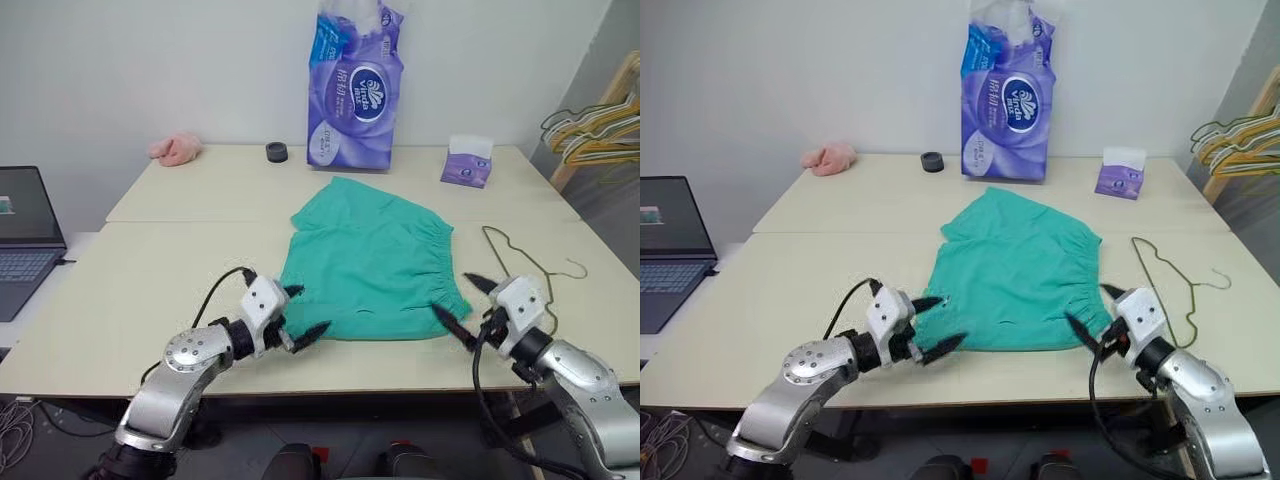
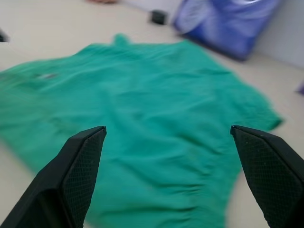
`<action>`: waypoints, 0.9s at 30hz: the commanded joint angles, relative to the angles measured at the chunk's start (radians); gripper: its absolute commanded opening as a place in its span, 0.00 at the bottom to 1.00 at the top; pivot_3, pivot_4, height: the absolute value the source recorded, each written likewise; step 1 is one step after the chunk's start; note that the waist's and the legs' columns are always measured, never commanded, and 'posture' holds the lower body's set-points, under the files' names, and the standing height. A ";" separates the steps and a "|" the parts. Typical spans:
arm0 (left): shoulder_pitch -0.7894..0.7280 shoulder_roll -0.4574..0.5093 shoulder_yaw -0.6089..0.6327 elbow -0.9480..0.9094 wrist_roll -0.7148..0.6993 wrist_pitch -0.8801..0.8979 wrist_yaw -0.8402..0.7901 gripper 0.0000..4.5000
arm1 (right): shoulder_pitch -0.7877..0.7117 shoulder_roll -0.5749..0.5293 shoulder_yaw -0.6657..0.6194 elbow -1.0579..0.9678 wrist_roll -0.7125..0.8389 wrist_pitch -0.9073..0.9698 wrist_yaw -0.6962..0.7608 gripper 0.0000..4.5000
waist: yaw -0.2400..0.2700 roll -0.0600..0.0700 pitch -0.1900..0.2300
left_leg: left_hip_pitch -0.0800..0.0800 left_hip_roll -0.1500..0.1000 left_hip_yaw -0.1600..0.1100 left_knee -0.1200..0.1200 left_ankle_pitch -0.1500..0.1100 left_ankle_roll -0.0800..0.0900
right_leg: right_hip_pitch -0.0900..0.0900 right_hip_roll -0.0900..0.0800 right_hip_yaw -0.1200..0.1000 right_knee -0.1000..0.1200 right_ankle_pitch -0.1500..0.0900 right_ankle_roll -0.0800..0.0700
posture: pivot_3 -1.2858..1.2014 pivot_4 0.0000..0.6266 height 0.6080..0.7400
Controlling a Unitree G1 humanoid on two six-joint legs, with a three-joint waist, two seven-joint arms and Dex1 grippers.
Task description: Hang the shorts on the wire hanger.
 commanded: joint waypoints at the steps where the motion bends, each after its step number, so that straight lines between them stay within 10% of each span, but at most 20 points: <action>1: -0.045 0.088 -0.049 0.014 0.048 -0.057 -0.127 1.00 | 0.029 -0.076 0.002 -0.106 0.065 0.053 0.099 1.00 | -0.005 0.000 0.000 | 0.000 0.000 0.000 0.000 0.000 0.000 | 0.000 0.000 0.000 0.000 0.000 0.000 | 0.53 0.04 1.00; 14: -0.156 0.017 -0.192 0.302 0.343 -0.321 -0.043 1.00 | 0.098 -0.116 0.031 -0.122 -0.037 -0.033 0.110 1.00 | -0.017 -0.001 -0.001 | 0.000 0.001 0.000 0.001 -0.001 0.001 | 0.001 0.000 0.000 -0.001 0.004 0.008 | 0.51 0.06 1.00; 27: -0.216 -0.048 -0.122 0.378 0.372 -0.344 0.064 0.20 | -0.092 -0.231 0.154 0.180 -0.449 -0.348 0.076 1.00 | -0.021 -0.002 0.008 | 0.016 0.001 0.000 -0.001 -0.003 0.001 | 0.017 0.000 -0.001 -0.005 -0.001 0.002 | 0.51 0.07 1.00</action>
